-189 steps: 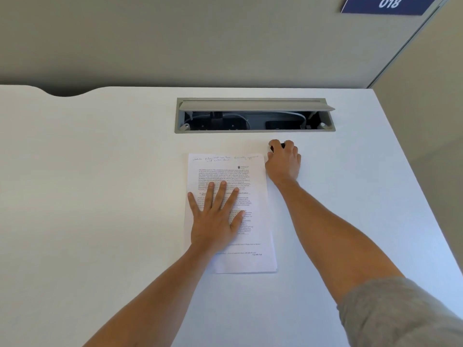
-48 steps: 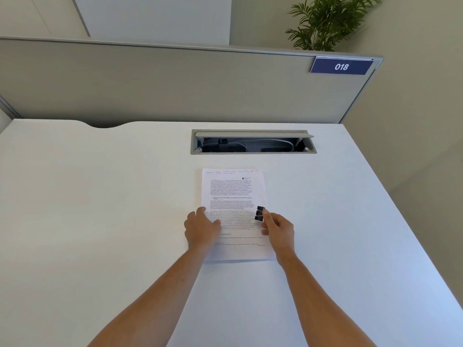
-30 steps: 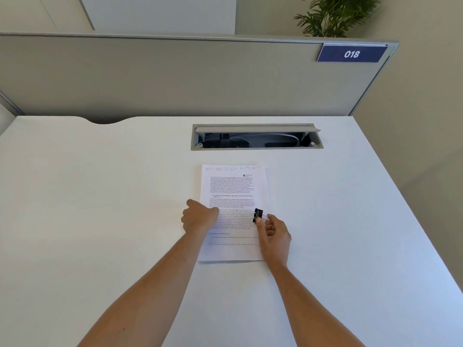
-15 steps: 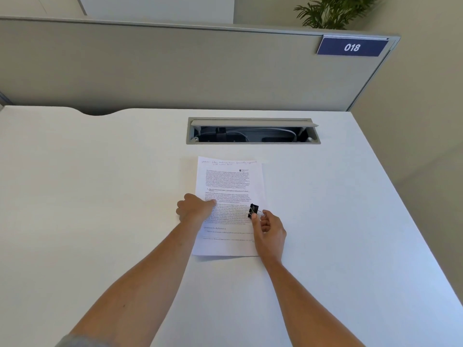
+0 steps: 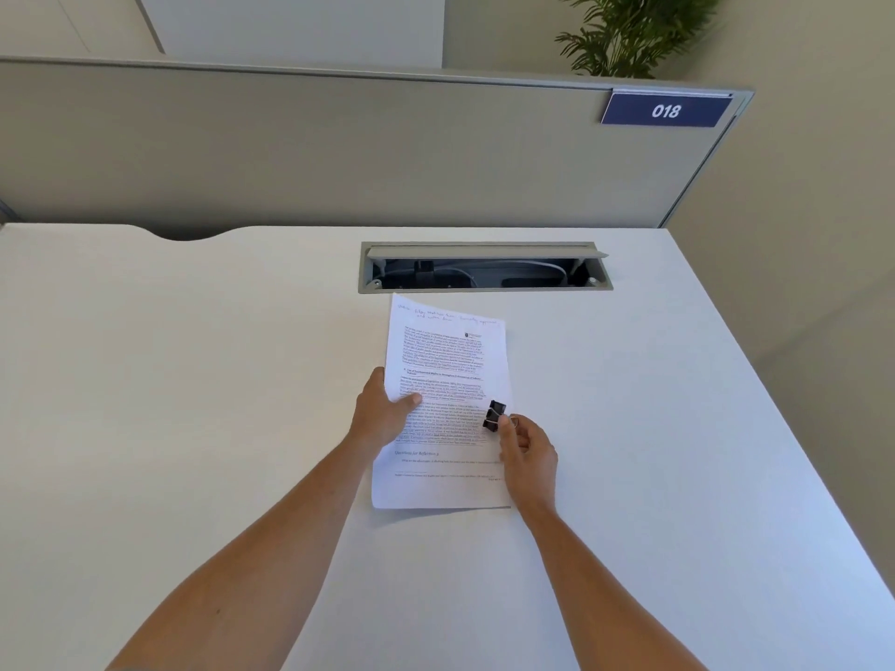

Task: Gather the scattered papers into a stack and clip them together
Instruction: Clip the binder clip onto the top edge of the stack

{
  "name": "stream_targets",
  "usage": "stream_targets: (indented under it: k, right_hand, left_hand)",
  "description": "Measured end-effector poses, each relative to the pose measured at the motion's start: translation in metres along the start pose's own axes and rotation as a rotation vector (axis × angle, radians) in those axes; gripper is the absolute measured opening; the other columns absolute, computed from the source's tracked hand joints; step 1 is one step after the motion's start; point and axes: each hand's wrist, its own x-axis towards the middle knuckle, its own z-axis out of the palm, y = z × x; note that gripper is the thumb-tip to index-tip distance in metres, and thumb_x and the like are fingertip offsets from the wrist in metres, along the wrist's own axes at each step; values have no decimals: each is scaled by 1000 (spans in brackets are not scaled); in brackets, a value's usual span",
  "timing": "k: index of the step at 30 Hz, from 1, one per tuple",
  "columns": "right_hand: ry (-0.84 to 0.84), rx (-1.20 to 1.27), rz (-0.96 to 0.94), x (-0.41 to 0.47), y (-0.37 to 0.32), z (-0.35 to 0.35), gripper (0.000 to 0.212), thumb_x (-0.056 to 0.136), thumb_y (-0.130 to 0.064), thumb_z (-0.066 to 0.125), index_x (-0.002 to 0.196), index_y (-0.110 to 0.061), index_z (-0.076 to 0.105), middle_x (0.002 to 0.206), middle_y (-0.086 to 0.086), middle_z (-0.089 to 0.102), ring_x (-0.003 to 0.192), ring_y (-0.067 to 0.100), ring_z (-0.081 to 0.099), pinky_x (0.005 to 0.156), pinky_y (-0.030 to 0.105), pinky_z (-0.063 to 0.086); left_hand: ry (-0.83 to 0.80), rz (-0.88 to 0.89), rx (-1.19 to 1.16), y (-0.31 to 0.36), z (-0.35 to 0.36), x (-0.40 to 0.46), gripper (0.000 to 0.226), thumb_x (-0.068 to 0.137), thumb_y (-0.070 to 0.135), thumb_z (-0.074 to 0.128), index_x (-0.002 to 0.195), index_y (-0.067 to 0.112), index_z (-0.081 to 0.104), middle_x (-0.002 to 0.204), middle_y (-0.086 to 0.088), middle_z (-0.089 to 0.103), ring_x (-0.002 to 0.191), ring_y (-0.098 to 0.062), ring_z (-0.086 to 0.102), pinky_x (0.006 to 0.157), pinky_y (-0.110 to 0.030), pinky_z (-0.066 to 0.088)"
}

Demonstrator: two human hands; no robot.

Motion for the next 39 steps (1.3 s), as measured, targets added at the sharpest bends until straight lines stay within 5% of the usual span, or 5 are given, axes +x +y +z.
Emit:
stream_targets:
  k: [5, 10, 15, 28, 39]
  right_hand:
    - [-73, 90, -99, 11, -26, -8, 47, 99, -43, 47, 60, -17, 40, 62, -10, 35, 58, 10, 32, 58, 31, 27]
    - [-236, 208, 43, 23, -42, -19, 46, 91, -62, 51, 105, -25, 74, 131, -1, 61, 124, 18, 56, 109, 45, 40]
    - [-370, 303, -13, 11, -80, -29, 38, 102, -36, 46, 111, -12, 74, 112, 5, 75, 101, 19, 69, 91, 42, 51]
    - [-329, 192, -378, 3, -125, -34, 23, 98, -26, 56, 118, -19, 64, 132, -1, 60, 118, 5, 59, 89, 14, 48]
    - [-304, 80, -407, -11, -95, -37, 43, 90, -42, 57, 124, -17, 59, 138, -4, 49, 129, 14, 51, 108, 44, 45]
  left_hand:
    - [-82, 128, -92, 1, -10, -7, 50, 85, 19, 74, 129, 17, 50, 121, 1, 66, 108, -19, 64, 91, -38, 53]
    - [-147, 224, -182, 10, -29, -19, 53, 84, 17, 75, 131, 16, 50, 123, 0, 66, 109, -17, 65, 87, -31, 56]
    - [-117, 277, -205, 17, -44, -28, 50, 85, 17, 74, 130, 17, 51, 121, 0, 67, 106, -16, 67, 79, -22, 57]
    - [97, 420, -294, 52, -63, -39, 49, 79, 14, 79, 122, 15, 54, 114, 0, 67, 104, -14, 65, 87, -32, 54]
    - [61, 422, -343, 52, -57, -55, 53, 74, 3, 81, 120, 14, 55, 113, -5, 67, 102, -19, 66, 77, -27, 57]
